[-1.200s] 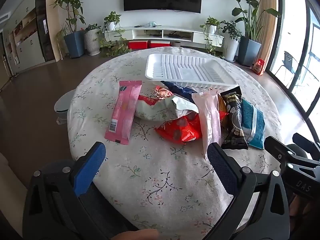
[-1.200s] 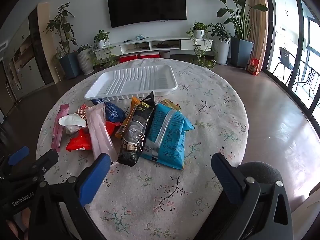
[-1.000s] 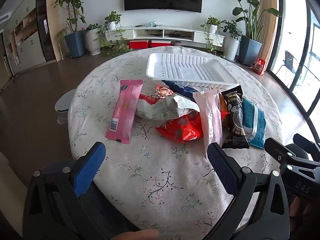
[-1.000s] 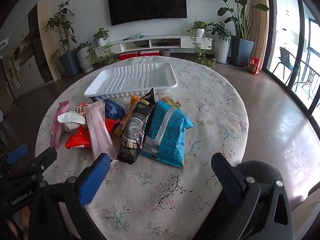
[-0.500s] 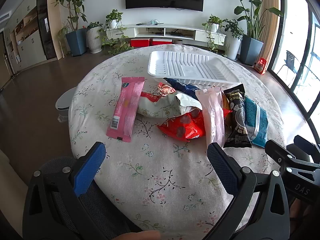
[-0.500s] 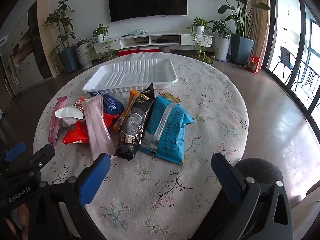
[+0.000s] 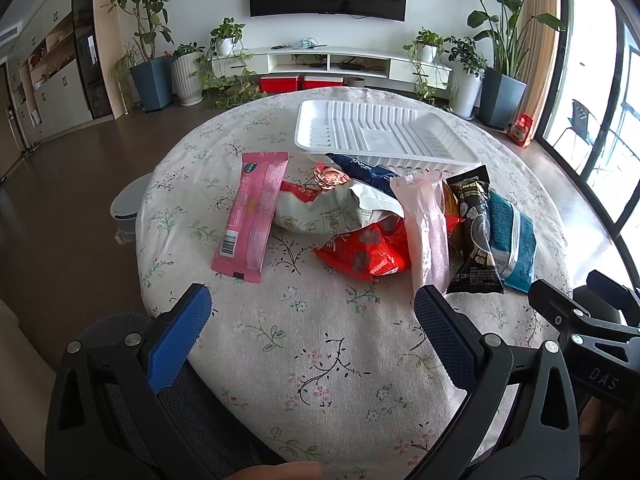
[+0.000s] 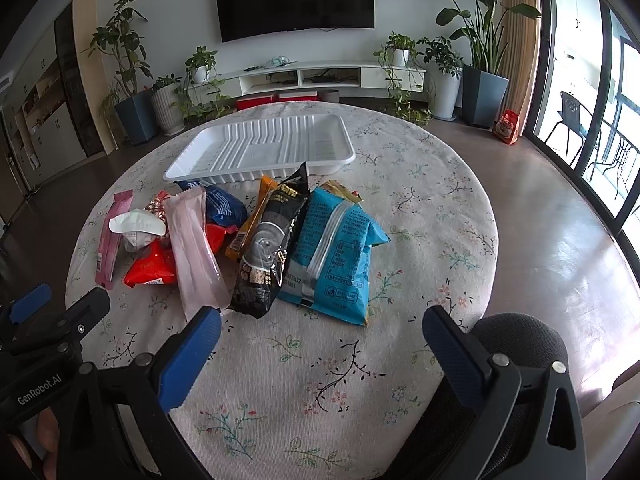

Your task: Organize snacks

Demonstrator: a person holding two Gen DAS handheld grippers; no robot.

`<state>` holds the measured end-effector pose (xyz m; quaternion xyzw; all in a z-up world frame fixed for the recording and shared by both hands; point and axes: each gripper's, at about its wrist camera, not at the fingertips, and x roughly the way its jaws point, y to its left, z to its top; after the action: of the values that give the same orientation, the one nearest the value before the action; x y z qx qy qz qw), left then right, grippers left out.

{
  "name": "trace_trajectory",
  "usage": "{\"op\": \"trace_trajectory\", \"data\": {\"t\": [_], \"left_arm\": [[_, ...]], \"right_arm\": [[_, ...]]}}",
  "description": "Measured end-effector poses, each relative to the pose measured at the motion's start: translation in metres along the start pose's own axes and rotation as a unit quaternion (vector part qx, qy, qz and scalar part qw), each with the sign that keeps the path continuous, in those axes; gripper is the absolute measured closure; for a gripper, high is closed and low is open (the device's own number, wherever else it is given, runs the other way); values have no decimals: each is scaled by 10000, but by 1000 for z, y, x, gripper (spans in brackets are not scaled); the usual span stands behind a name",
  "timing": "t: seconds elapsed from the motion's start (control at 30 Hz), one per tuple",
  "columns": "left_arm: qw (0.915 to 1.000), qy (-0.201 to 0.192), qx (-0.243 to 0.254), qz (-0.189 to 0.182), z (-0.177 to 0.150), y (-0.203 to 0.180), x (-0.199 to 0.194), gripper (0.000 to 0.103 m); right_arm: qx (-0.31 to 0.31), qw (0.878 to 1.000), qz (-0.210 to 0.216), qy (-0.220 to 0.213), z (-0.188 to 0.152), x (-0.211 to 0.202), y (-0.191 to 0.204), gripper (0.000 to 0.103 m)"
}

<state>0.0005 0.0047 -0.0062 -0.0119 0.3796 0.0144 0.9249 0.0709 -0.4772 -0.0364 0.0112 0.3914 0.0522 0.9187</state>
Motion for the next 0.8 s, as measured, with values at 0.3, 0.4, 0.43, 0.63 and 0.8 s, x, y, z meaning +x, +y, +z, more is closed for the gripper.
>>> {"op": "trace_trajectory", "data": {"t": [0.3,0.4,0.43,0.63,0.8], "left_arm": [[10000,9,-1,4,0,0,0,0],[10000,9,-1,5,0,0,0,0],[10000,12,0,3,0,0,0,0],[10000,16,-2,6,0,0,0,0],[10000,21,0,6,0,0,1,0]], "right_arm": [[0,10000,3,20,-2,1,1,0],[1,10000,4,22,-1,2,0,0],[1,10000,5,23,-1,2,0,0],[-1,10000,4,41,-4,3,2,0],[-3,10000,4,45,-3,4,1,0]]}}
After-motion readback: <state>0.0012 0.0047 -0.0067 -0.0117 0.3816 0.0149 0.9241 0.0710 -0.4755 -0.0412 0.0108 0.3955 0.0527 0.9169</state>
